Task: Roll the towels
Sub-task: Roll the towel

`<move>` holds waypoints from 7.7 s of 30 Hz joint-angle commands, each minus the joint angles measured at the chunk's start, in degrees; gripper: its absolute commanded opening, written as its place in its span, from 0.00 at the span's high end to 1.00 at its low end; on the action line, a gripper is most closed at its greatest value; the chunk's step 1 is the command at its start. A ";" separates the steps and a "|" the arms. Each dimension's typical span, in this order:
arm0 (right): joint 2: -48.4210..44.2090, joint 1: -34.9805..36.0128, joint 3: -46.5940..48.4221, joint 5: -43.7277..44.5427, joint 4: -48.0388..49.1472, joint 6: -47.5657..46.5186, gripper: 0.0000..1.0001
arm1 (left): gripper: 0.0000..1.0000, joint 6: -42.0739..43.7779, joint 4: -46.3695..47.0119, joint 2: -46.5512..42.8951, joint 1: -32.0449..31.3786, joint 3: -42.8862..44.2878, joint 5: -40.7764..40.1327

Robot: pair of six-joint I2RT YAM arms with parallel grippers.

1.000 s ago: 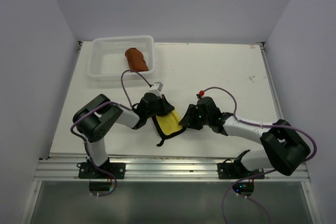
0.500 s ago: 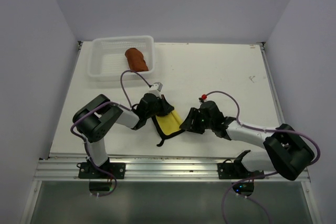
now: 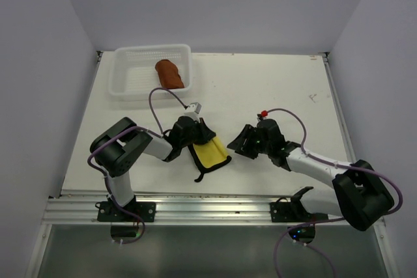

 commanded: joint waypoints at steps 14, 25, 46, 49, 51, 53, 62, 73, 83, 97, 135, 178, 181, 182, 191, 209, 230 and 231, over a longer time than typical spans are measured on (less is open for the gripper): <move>10.09 -0.34 0.59 -5.89 7.55 1.68 0.58 | 1.00 0.99 -2.05 -0.56 0.53 -1.52 -2.03; 10.62 0.10 -0.90 -7.65 8.70 1.33 0.60 | 1.00 0.81 -2.22 -0.21 0.44 -1.52 -2.91; 13.08 3.08 -1.87 -7.92 9.13 1.68 0.64 | 1.00 0.98 -3.37 -0.47 0.44 -1.78 -5.44; 13.87 3.87 -2.05 -7.30 9.40 1.68 0.69 | 1.00 0.90 -3.45 -0.56 0.35 -1.96 -5.64; 14.40 4.40 -2.31 -6.86 9.66 1.60 0.73 | 1.00 0.99 -3.45 -0.47 0.44 -1.96 -5.64; 14.75 5.19 -2.40 -6.60 10.01 1.68 0.76 | 1.00 0.81 -3.37 -0.56 0.44 -2.13 -5.72; 13.44 7.48 -0.82 -0.02 5.36 -1.65 1.00 | 1.00 0.90 -6.08 -1.96 0.53 -2.05 -6.69; 4.47 11.87 2.70 15.27 -4.31 -10.35 1.00 | 0.75 2.83 -14.26 -7.85 0.53 0.23 -9.59; 3.07 17.32 3.93 23.71 -6.77 -15.98 1.00 | 0.57 5.20 -22.07 -11.98 0.61 5.69 -10.29; 3.50 32.52 7.36 47.95 -10.82 -18.80 1.00 | 0.55 3.71 -47.57 -15.41 0.53 21.77 -4.43; 13.26 39.65 10.43 53.69 -9.94 -15.28 1.00 | 0.50 5.56 -60.23 -5.48 -4.75 28.63 -3.52; 21.43 51.25 20.71 68.81 -22.14 -21.34 1.00 | 1.00 4.50 -56.47 1.38 -7.91 26.46 -12.93; 23.10 52.65 22.12 69.51 -22.77 -24.93 1.00 | 1.00 3.27 -49.53 -2.04 -7.56 22.15 -12.58; 23.97 53.00 22.47 69.60 -22.94 -25.73 1.00 | 1.00 2.75 -46.55 -2.92 -7.38 21.26 -12.75; 30.04 55.82 29.32 69.69 -27.34 -34.43 1.00 | 1.00 1.95 -29.15 -10.83 -5.71 11.94 -11.18; 38.74 58.02 37.24 61.97 -32.61 -55.35 1.00 | 1.00 7.05 -7.50 -15.06 -3.60 -1.34 0.51; 42.97 58.28 39.26 53.17 -34.99 -60.64 1.00 | 1.00 9.51 -4.69 -9.09 -1.67 -7.58 -0.19; 42.70 58.11 39.18 53.43 -34.64 -60.02 1.00 | 1.00 9.34 -4.08 -8.65 -1.67 -7.58 -0.01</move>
